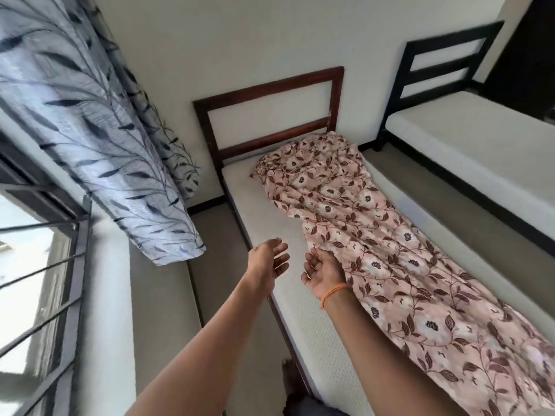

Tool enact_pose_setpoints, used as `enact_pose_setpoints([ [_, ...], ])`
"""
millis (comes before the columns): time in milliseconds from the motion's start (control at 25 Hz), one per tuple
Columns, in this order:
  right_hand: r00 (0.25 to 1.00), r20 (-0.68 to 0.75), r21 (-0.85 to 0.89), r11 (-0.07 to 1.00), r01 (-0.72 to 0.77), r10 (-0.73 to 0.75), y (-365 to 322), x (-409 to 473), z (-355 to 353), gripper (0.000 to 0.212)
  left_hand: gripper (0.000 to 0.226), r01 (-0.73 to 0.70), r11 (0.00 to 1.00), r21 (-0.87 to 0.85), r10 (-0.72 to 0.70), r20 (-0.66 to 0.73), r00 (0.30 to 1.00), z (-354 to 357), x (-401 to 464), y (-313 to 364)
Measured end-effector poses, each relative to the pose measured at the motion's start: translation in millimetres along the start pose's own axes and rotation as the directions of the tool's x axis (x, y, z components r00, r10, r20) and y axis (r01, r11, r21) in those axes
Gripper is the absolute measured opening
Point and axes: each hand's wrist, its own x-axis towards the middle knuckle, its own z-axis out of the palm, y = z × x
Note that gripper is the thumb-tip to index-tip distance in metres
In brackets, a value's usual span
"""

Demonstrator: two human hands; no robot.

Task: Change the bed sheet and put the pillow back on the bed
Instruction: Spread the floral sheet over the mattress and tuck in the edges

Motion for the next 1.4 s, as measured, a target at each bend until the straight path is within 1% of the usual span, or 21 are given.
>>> enact_pose_setpoints([
  [120, 1.0, 0.008, -0.017, 1.0, 0.009, -0.009, -42, 49, 53, 0.015, 0.012, -0.038, 0.995, 0.092, 0.037, 0.008, 0.999, 17, 59, 60],
  [200, 1.0, -0.025, -0.021, 1.0, 0.012, -0.013, -69, 83, 89, 0.014, 0.014, -0.047, 0.983, 0.175, 0.05, -0.01, 0.999, 26, 102, 98],
  [360, 0.999, -0.051, 0.033, 0.999, 0.021, -0.019, -107, 155, 148, 0.012, 0.012, -0.017, 0.968, 0.251, 0.028, -0.039, 0.999, 43, 196, 160],
  [440, 0.998, -0.064, 0.054, 0.998, 0.028, -0.025, -121, 196, 174, 0.013, 0.011, -0.015, 0.964, 0.265, 0.021, -0.02, 1.0, 52, 246, 189],
  [560, 0.991, -0.127, 0.107, 0.992, 0.06, -0.046, -136, 269, 214, 0.011, 0.011, 0.019, 0.946, 0.323, -0.032, 0.034, 0.999, 59, 336, 230],
  [640, 0.982, -0.184, 0.139, 0.987, 0.076, -0.05, -145, 325, 249, 0.009, 0.013, 0.026, 0.917, 0.398, -0.059, 0.072, 0.996, 58, 403, 264],
  [720, 0.972, -0.235, 0.161, 0.985, 0.066, -0.026, -153, 372, 286, 0.013, 0.013, 0.025, 0.886, 0.463, -0.07, 0.08, 0.994, 53, 460, 299],
  [800, 0.956, -0.292, 0.179, 0.983, 0.047, 0.007, -159, 424, 333, 0.013, 0.011, 0.023, 0.829, 0.559, -0.066, 0.057, 0.996, 45, 527, 334],
  [920, 0.946, -0.325, 0.087, 0.996, 0.009, 0.02, -167, 500, 390, 0.01, 0.019, 0.038, 0.714, 0.699, -0.055, 0.001, 0.998, 34, 626, 361],
  [960, 0.942, -0.336, 0.044, 0.999, -0.004, 0.019, -165, 535, 404, 0.01, 0.022, 0.048, 0.688, 0.724, -0.056, -0.012, 0.998, 33, 666, 362],
  [1000, 0.94, -0.341, 0.0, 1.0, -0.008, 0.008, -165, 555, 413, 0.01, 0.024, 0.046, 0.663, 0.747, -0.053, -0.015, 0.998, 34, 687, 360],
  [1080, 0.938, -0.343, -0.139, 0.99, -0.007, -0.042, -158, 603, 424, 0.011, 0.025, 0.04, 0.598, 0.8, -0.047, -0.015, 0.999, 32, 735, 347],
  [1160, 0.92, -0.36, -0.369, 0.929, 0.011, -0.154, -141, 669, 427, 0.012, 0.027, 0.021, 0.504, 0.863, -0.032, -0.005, 0.999, 28, 793, 326],
  [1200, 0.904, -0.354, -0.522, 0.853, 0.021, -0.239, -132, 702, 425, 0.013, 0.029, 0.012, 0.467, 0.884, -0.026, 0.0, 1.0, 23, 823, 314],
  [1240, 0.891, -0.312, -0.67, 0.742, 0.039, -0.329, -124, 734, 424, 0.017, 0.032, -0.009, 0.443, 0.896, -0.004, 0.012, 1.0, 18, 851, 301],
  [1280, 0.884, -0.239, -0.79, 0.61, 0.064, -0.403, -116, 768, 420, 0.021, 0.035, -0.052, 0.416, 0.908, 0.024, 0.046, 0.999, 13, 879, 288],
  [1320, 0.88, -0.16, -0.868, 0.488, 0.09, -0.447, -108, 797, 416, 0.024, 0.04, -0.114, 0.378, 0.919, 0.046, 0.104, 0.994, 9, 904, 276],
  [1360, 0.887, -0.078, -0.905, 0.406, 0.129, -0.455, -104, 815, 416, 0.027, 0.045, -0.189, 0.338, 0.922, 0.066, 0.177, 0.982, 6, 923, 268],
  [1400, 0.893, -0.001, -0.92, 0.35, 0.175, -0.45, -99, 833, 416, 0.031, 0.05, -0.273, 0.285, 0.919, 0.085, 0.26, 0.962, 4, 943, 259],
])
